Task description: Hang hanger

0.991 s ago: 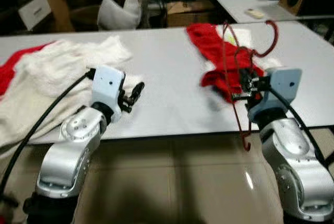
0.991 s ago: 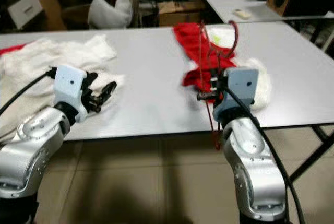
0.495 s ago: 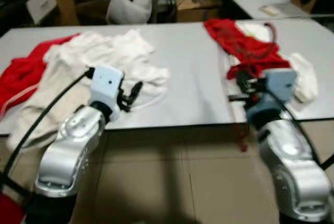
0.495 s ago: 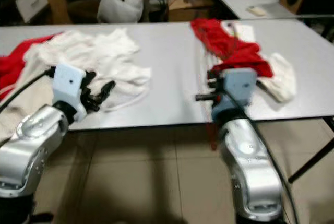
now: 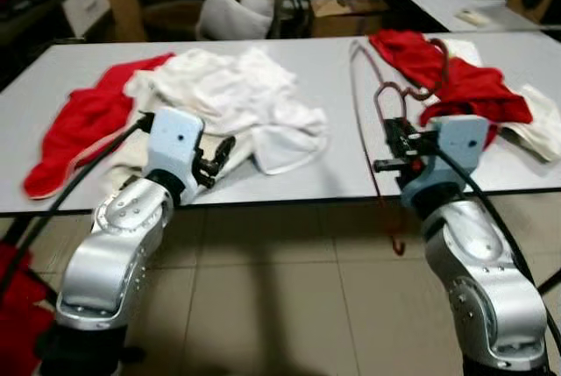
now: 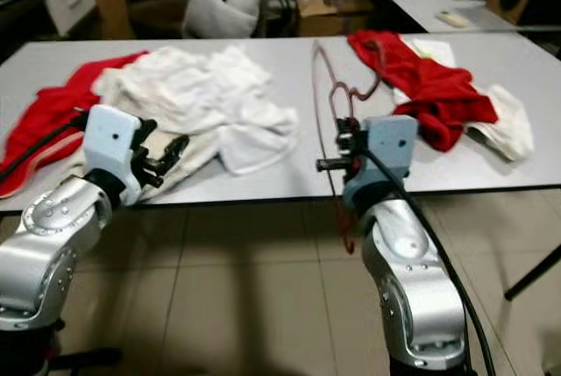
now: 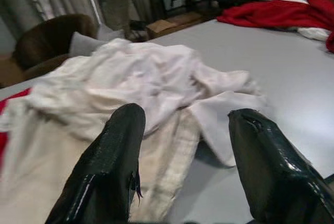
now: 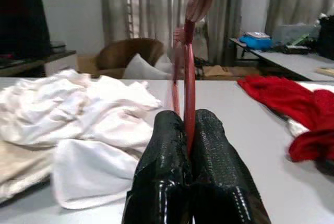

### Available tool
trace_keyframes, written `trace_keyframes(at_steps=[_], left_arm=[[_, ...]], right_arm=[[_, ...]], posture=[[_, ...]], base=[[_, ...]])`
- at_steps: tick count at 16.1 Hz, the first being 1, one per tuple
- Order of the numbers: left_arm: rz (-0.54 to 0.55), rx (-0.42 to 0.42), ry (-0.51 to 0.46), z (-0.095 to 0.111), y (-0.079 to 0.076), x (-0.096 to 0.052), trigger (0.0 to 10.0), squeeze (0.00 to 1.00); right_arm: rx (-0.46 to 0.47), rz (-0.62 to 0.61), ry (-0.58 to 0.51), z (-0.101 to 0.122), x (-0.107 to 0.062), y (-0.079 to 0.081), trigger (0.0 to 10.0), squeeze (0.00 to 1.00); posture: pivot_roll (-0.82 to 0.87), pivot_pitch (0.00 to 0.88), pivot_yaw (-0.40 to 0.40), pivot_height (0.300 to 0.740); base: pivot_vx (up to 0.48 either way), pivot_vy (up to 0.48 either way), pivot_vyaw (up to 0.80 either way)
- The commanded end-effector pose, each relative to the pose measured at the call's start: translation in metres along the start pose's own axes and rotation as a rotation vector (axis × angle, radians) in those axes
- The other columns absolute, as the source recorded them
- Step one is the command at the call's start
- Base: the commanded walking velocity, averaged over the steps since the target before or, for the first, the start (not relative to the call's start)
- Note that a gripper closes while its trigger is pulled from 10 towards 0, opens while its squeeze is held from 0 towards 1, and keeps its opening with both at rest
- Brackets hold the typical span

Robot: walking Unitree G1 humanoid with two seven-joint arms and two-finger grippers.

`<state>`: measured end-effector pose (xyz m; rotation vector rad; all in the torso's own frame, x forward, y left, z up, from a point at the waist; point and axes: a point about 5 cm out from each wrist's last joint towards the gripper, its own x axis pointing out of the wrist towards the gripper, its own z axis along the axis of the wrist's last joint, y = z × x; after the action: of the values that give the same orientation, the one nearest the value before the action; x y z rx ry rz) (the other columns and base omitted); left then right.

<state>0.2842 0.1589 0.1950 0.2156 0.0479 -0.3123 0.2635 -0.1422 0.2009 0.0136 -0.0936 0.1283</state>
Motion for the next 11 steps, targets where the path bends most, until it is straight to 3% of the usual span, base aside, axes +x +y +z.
trace_keyframes(at_steps=[1, 11], left_arm=[[-0.018, 0.001, -0.001, 0.0008, -0.0035, 0.0008, 10.0, 0.00], [-0.036, 0.002, -0.004, 0.0003, -0.0078, 0.0009, 10.0, 0.00]], right_arm=[[-0.013, -0.024, -0.011, 0.0023, -0.0008, -0.0066, 10.0, 0.00], [-0.014, -0.024, -0.008, 0.0014, -0.0002, -0.0072, 10.0, 0.00]], posture=[[0.07, 0.000, 0.059, 0.740], [0.07, 0.000, 0.059, 0.740]], base=[[0.000, 0.274, 0.00], [0.000, 0.000, 0.00]])
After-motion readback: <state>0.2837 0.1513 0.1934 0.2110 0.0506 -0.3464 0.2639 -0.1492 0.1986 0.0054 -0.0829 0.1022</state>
